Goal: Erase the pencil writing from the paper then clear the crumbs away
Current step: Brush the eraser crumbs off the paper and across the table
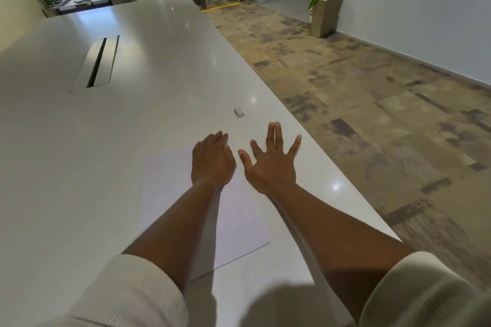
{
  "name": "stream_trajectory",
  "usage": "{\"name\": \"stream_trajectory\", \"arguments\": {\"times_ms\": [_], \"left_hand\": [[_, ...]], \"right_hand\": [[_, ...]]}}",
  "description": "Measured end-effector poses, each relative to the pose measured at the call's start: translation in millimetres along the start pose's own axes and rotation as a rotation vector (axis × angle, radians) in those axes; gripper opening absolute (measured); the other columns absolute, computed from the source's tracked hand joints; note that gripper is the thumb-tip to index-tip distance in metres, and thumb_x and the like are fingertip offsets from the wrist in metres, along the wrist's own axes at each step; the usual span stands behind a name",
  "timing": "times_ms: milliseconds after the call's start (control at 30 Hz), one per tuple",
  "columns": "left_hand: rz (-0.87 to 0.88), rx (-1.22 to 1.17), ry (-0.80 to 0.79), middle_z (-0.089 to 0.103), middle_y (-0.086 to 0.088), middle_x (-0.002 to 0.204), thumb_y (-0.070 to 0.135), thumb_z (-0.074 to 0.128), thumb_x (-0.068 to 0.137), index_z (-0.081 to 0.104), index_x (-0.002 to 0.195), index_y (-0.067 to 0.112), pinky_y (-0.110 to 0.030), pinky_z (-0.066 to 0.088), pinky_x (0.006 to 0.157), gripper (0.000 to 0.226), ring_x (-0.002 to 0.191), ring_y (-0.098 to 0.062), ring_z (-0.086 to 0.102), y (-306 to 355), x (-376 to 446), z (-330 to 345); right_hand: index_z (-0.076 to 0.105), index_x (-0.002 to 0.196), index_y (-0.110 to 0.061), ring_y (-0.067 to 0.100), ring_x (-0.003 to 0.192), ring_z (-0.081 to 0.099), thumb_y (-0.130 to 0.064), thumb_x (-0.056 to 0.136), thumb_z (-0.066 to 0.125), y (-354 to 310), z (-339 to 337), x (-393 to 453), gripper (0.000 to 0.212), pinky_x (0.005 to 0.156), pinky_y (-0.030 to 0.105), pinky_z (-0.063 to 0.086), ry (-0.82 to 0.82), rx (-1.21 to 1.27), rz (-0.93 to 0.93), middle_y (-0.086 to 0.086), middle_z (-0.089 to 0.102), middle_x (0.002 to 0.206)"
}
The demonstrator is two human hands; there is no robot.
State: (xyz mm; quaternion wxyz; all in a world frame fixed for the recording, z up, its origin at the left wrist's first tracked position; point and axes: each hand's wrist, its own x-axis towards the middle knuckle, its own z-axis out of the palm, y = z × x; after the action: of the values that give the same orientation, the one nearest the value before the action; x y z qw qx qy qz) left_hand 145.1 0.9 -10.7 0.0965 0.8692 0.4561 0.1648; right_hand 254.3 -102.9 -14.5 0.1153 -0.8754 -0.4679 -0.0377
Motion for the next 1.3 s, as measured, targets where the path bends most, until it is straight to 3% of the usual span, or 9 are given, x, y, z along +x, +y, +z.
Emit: {"name": "stream_trajectory", "arguments": {"times_ms": [233, 367, 467, 667, 867, 1033, 1200, 1300], "left_hand": [[0.012, 0.008, -0.005, 0.037, 0.000, 0.165, 0.026, 0.030, 0.110, 0.043, 0.156, 0.019, -0.039, 0.015, 0.128, 0.049, 0.155, -0.018, 0.026, -1, 1, 0], [0.006, 0.001, -0.002, 0.037, 0.001, 0.165, 0.026, 0.030, 0.109, 0.044, 0.156, 0.019, -0.040, 0.015, 0.128, 0.049, 0.155, -0.017, 0.026, -1, 0, 2], [0.006, 0.009, 0.001, 0.037, 0.001, 0.165, 0.028, 0.030, 0.109, 0.043, 0.156, 0.020, -0.040, 0.015, 0.128, 0.049, 0.155, -0.017, 0.026, -1, 1, 3], [0.012, 0.014, 0.004, 0.037, 0.000, 0.164, 0.028, 0.030, 0.110, 0.044, 0.156, 0.019, -0.039, 0.015, 0.128, 0.049, 0.155, -0.018, 0.027, -2, 1, 3], [0.018, 0.002, 0.007, 0.039, 0.000, 0.164, 0.027, 0.031, 0.109, 0.045, 0.155, 0.019, -0.040, 0.016, 0.128, 0.049, 0.154, -0.018, 0.028, -2, 1, 3], [0.018, -0.009, 0.000, 0.040, 0.000, 0.163, 0.026, 0.032, 0.108, 0.045, 0.155, 0.018, -0.040, 0.017, 0.127, 0.049, 0.154, -0.017, 0.029, -3, 1, 1], [0.011, 0.000, 0.006, 0.040, 0.001, 0.163, 0.027, 0.032, 0.109, 0.045, 0.155, 0.019, -0.040, 0.017, 0.128, 0.049, 0.154, -0.017, 0.029, -2, 1, 1], [0.012, -0.005, 0.009, 0.041, 0.001, 0.163, 0.027, 0.032, 0.109, 0.046, 0.155, 0.019, -0.040, 0.018, 0.127, 0.049, 0.153, -0.017, 0.030, -2, 1, 1]], "right_hand": [[0.020, 0.155, -0.019, 0.027, 0.147, -0.025, -0.073, 0.087, -0.004, -7, 0, 5, 0.090, 0.108, 0.069, -0.014, 0.046, 0.008, 0.218, 0.019, -0.008, 0.162], [0.018, 0.154, -0.034, 0.027, 0.144, -0.031, -0.071, 0.087, -0.009, -9, -1, 11, 0.081, 0.106, 0.071, -0.014, 0.026, -0.011, 0.077, 0.017, -0.017, 0.160], [0.023, 0.152, -0.037, 0.026, 0.145, -0.031, -0.071, 0.087, -0.010, -11, -1, 14, 0.081, 0.106, 0.070, -0.016, 0.005, -0.037, 0.032, 0.016, -0.018, 0.160], [0.022, 0.153, -0.007, 0.029, 0.149, -0.019, -0.069, 0.089, 0.002, -15, -2, 11, 0.091, 0.110, 0.068, -0.010, 0.054, 0.022, 0.332, 0.020, -0.003, 0.162], [0.023, 0.153, -0.029, 0.027, 0.147, -0.027, -0.068, 0.090, -0.003, -13, 2, 12, 0.078, 0.108, 0.068, -0.017, 0.030, 0.027, 0.173, 0.018, -0.010, 0.162], [0.022, 0.153, -0.003, 0.031, 0.149, -0.017, -0.068, 0.090, 0.004, -14, -1, 9, 0.092, 0.112, 0.065, -0.010, 0.045, 0.038, 0.398, 0.022, -0.002, 0.161], [0.023, 0.154, -0.024, 0.032, 0.148, -0.022, -0.066, 0.092, 0.001, -13, 0, 7, 0.078, 0.112, 0.066, -0.012, 0.055, 0.052, 0.267, 0.023, -0.007, 0.161], [0.028, 0.152, -0.024, 0.028, 0.146, -0.027, -0.067, 0.092, 0.000, -12, -1, 6, 0.079, 0.111, 0.065, -0.015, 0.036, 0.039, 0.237, 0.021, -0.010, 0.161]]}}
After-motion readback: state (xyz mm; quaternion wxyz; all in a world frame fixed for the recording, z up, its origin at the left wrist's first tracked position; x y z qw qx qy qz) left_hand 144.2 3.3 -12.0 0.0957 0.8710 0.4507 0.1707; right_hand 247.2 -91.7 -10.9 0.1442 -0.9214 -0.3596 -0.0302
